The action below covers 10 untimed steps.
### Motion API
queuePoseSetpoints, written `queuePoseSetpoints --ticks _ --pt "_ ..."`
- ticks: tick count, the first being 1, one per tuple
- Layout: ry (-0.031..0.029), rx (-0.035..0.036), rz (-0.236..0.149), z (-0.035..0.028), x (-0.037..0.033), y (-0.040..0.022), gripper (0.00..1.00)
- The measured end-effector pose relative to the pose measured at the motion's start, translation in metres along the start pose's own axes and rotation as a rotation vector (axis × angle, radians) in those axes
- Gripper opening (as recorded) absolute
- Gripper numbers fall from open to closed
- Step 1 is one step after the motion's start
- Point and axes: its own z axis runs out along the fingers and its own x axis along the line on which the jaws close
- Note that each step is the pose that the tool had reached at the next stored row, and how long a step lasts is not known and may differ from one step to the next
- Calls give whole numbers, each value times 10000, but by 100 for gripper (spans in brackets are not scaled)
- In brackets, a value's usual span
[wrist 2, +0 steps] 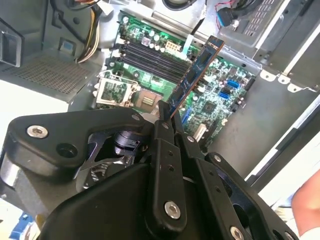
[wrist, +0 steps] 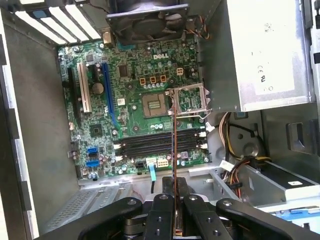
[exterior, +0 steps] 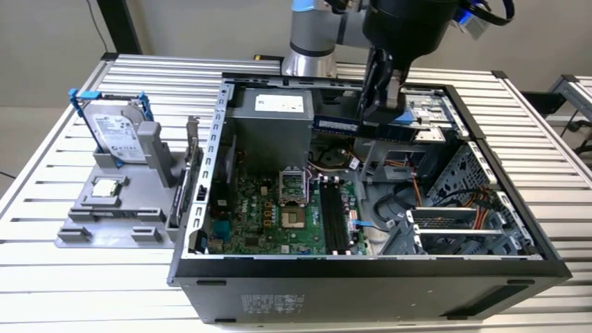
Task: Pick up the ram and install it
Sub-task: 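Insert the ram into the slot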
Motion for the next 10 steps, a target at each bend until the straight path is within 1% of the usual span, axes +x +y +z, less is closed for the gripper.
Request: queuePoseSetpoints --ticks 7,8,9,10 --pt "-12 3 591 0 0 0 0" --pt "-14 3 718 0 0 0 0" --pt "-19 4 968 0 0 0 0" --pt "-21 4 1088 0 0 0 0"
